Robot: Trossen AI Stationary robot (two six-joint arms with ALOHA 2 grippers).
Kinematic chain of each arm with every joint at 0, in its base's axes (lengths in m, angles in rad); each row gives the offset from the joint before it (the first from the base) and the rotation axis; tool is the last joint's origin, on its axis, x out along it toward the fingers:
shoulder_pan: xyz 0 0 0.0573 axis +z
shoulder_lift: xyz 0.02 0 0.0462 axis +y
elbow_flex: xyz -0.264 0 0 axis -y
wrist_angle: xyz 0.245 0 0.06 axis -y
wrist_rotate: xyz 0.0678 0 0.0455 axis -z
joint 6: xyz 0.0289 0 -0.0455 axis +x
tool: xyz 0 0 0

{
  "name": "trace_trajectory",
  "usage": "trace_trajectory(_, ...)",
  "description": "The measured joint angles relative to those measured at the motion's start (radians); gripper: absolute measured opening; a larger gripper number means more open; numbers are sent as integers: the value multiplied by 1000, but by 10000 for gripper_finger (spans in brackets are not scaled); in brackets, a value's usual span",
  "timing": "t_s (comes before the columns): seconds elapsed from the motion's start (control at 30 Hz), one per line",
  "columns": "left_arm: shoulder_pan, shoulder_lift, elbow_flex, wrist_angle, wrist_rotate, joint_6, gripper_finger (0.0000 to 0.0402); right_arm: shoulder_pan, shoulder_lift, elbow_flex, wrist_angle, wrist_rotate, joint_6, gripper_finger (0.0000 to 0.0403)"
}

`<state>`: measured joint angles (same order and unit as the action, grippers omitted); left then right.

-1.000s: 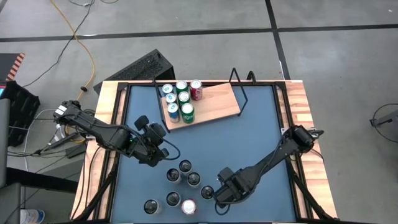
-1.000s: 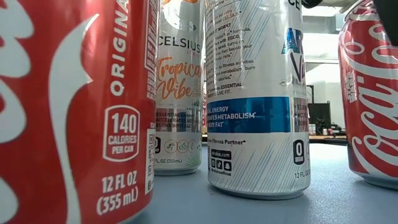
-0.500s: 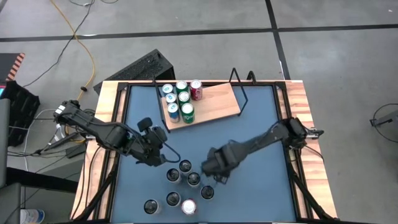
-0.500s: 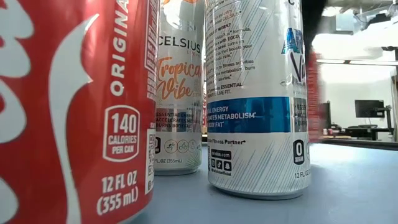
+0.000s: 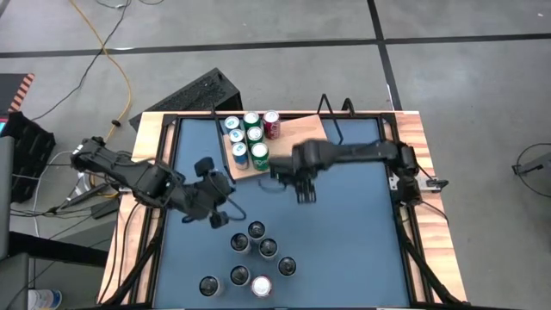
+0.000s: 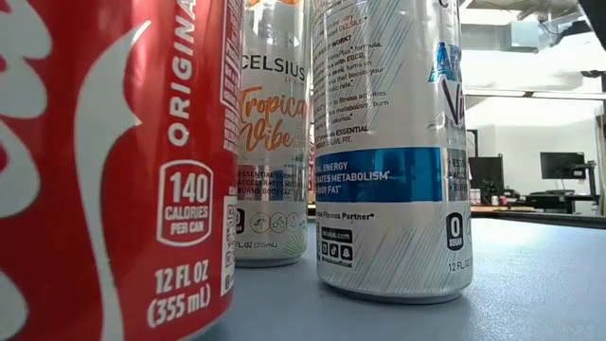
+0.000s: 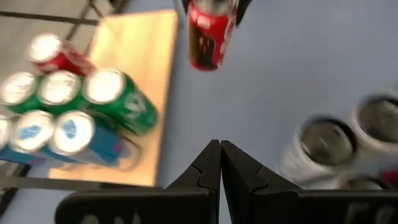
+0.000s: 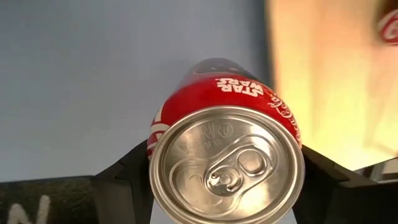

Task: Place canned beverage on shelf
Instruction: Put the top red soda can on the shelf aligned with the other red soda can

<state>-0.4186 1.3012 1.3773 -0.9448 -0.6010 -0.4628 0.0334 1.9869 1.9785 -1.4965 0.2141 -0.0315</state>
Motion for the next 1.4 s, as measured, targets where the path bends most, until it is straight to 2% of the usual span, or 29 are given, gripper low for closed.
trace_trajectory(0.2, 96, -48, 0, 54, -51, -32, 0, -178, 2, -2, 61, -1, -290, 266)
trace_trajectory(0.37, 163, -66, 0, 98, -60, -36, 0, -301, -8, -2, 143, -44, -415, 266)
trace_trajectory(0.53, 215, -66, 0, 103, -62, -58, 0, -369, -5, -2, 192, -60, -513, 266)
trace_trajectory(0.73, 255, -66, 0, 108, -61, -80, 0, -391, -4, -3, 253, -142, -557, 266)
trace_trajectory(0.93, 280, -66, 0, 118, -60, -100, 0, -389, -3, -3, 267, -152, -571, 266)
trace_trajectory(1.13, 286, -65, 0, 133, -60, -101, 0, -384, 53, -3, 253, -164, -524, 266)
trace_trajectory(1.4, 286, -65, 0, 135, -67, -103, 0, -365, 63, -4, 267, -137, -542, 266)
